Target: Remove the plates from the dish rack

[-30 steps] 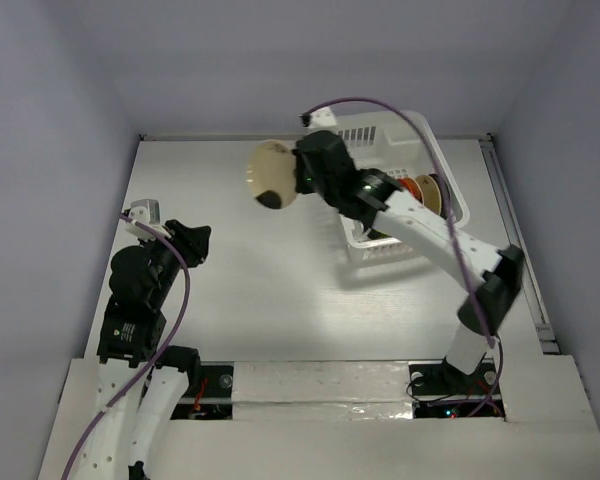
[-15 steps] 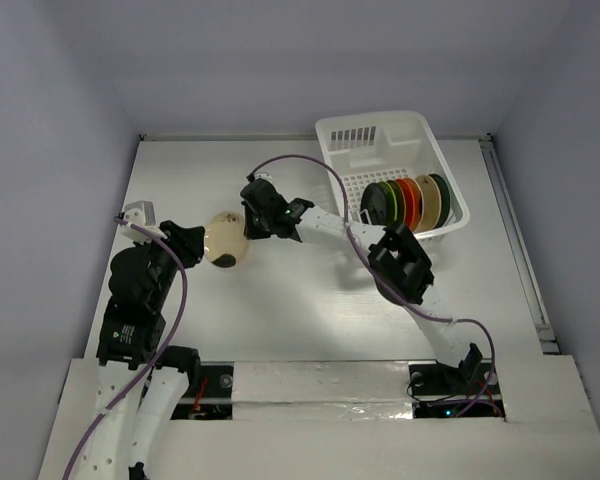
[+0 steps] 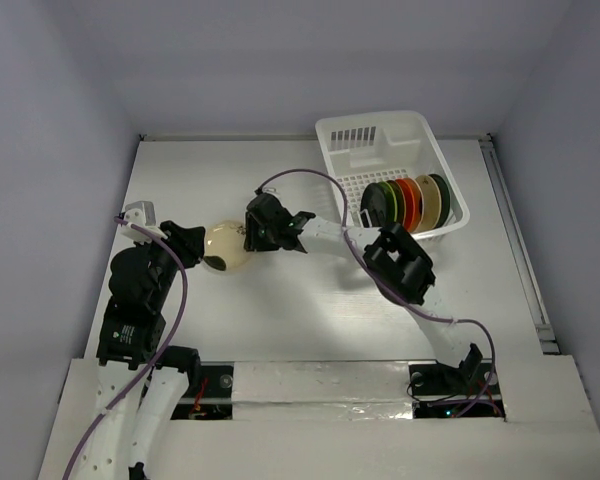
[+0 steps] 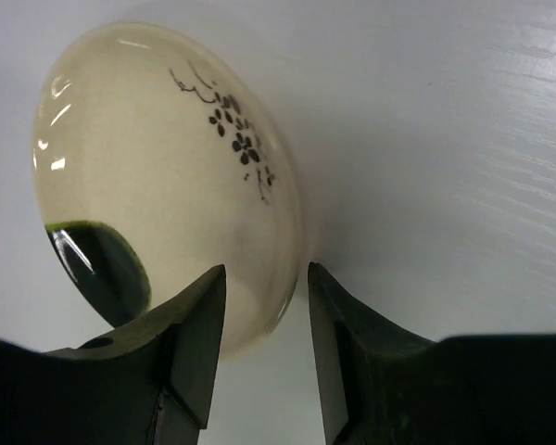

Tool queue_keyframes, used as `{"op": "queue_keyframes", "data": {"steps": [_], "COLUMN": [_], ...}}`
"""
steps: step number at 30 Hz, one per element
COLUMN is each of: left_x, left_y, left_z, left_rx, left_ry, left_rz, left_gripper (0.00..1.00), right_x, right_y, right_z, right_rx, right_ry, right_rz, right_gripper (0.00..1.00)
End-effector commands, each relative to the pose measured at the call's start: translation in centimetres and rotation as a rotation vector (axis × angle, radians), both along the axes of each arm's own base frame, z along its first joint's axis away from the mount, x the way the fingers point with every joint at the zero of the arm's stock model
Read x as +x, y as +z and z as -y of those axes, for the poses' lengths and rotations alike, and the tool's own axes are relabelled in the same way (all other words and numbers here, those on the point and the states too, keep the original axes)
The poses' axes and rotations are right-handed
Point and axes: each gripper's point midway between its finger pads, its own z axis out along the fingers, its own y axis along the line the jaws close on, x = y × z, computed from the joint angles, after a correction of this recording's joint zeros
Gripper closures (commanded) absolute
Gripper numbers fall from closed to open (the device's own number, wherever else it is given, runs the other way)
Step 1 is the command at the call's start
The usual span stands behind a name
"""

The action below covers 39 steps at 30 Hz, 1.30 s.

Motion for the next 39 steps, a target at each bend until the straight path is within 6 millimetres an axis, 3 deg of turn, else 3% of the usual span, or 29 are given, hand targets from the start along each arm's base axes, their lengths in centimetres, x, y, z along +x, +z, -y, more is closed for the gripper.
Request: {"op": "queue_keyframes", "data": {"steps": [1,6,7,9,10,13,14,15,17,18,20,21,22,24,26,29,39], "left_x": [0.2,0.2,0.2,0.2,0.2,0.2,0.2,0.2,0.2,0.1,0.2,0.2,0.2,0.1,0.2,0.2,0.1], "left_y": [1.1,1.1,1.2,1.1,1.1,1.1,1.1,1.1,1.2,1.2,1.1,1.2,1.1,1.2,1.2,1.2,1.2], "left_z": [0.4,0.4,0.4,0.3,0.3,0.4,0.4,0.5,0.6,0.6,0.5,0.6,0.6,0.6,0.6,0.6,0.5], "left_rx": [-0.012,-0.011,-0.012,-0.010,-0.011,-0.012,-0.011,-0.011,-0.013,-0.013,-0.009,-0.011,-0.011,-0.011,-0.011,-0.011,-0.011], "left_ry": [-0.016,-0.015,-0.015,-0.014,-0.013,-0.018,-0.020,-0.021,-0.027,-0.029,-0.028,-0.027,-0.027,-0.027,-0.027,-0.029,-0.027], "left_rz": [0.038,0.035,0.038,0.035,0.033,0.036,0.038,0.036,0.041,0.042,0.040,0.041,0.039,0.041,0.041,0.041,0.044], "left_gripper": [0.73,0.73,0.73,0.73,0.73,0.73,0.73,0.73,0.73,0.72,0.73,0.73,0.73,0.72,0.72,0.72,0.72], "right_x": [0.3,-0.1,-0.3,-0.3,-0.6,-0.1,0.5,0.5,1.3,1.2,1.5,1.4,1.3,1.4,1.5,1.5,3.1], "right_y": [4.1,9.3,12.4,14.7,18.9,21.0,23.5,22.2,23.0,21.6,20.5,20.6,19.5,18.3,17.1,15.5,12.8], "right_z": [-0.5,1.1,1.7,3.7,5.1,10.7,13.7,16.2,21.2,23.9,27.7,29.3,30.5,32.9,34.2,35.2,35.8], "right_rx": [0.063,0.068,0.094,0.063,0.095,0.008,0.019,-0.050,-0.111,-0.204,-0.284,-0.312,-0.349,-0.414,-0.470,-0.537,-0.601], "right_ry": [0.012,0.030,0.030,0.005,-0.014,-0.106,-0.161,-0.190,-0.287,-0.332,-0.397,-0.425,-0.437,-0.471,-0.490,-0.498,-0.510], "right_rz": [0.064,0.142,0.182,0.249,0.316,0.404,0.439,0.426,0.446,0.430,0.401,0.407,0.387,0.351,0.322,0.287,0.249], "right_gripper": [0.53,0.43,0.43,0.42,0.49,0.80,0.96,1.00,1.00,1.00,1.00,1.00,0.99,0.84,0.73,0.65,0.70]}}
